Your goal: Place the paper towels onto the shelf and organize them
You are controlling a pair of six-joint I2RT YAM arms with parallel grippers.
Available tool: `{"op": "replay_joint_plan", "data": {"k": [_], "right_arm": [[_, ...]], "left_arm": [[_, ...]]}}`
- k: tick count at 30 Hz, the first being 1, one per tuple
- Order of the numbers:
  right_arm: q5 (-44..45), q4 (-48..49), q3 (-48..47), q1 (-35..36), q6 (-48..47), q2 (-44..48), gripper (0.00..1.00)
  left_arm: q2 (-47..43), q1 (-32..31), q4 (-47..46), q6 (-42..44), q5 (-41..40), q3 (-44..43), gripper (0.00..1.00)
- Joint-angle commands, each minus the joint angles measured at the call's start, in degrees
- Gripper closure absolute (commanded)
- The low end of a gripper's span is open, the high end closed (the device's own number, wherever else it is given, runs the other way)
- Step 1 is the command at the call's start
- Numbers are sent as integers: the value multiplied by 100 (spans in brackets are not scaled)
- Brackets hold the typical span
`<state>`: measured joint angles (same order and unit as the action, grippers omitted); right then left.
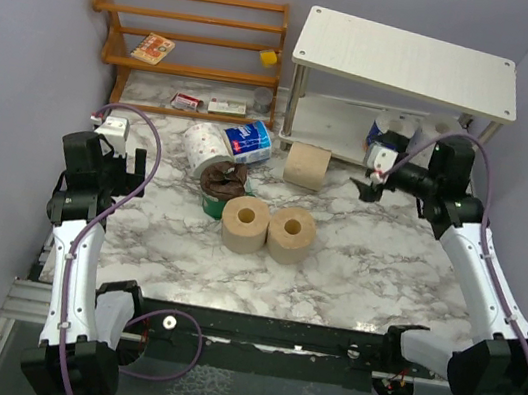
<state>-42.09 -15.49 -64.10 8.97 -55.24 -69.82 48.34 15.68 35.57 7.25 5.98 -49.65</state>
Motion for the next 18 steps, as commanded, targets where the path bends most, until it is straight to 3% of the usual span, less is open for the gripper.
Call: {"op": "replay_joint_plan", "data": {"k": [1,4,6,10,13,15,18], "right_arm": [[-1296,-3227,263,183,-2288,277,0],[-823,-3112,314,210,-1378,514,0],[-944,-3333,322,208,-1390,755,0],[-1347,-3420,157,205,16,1155,0],[-684,-2327,171,210,2072,1315,0],[-409,-2220,79,209,2473,1350,0],[-660,-2529,21,210,2481,1330,0]], "left_arm": [[-94,23,-85,23,106,93,1],[-83,21,-82,10,105,94,1],[-66,23,-83,0,82,96,1],[-26,23,-82,-11,40,91,1],[24,25,-87,-26,14,104,1],[35,23,-98,-30,0,102,1],[44,23,-95,-31,0,113,1]]}}
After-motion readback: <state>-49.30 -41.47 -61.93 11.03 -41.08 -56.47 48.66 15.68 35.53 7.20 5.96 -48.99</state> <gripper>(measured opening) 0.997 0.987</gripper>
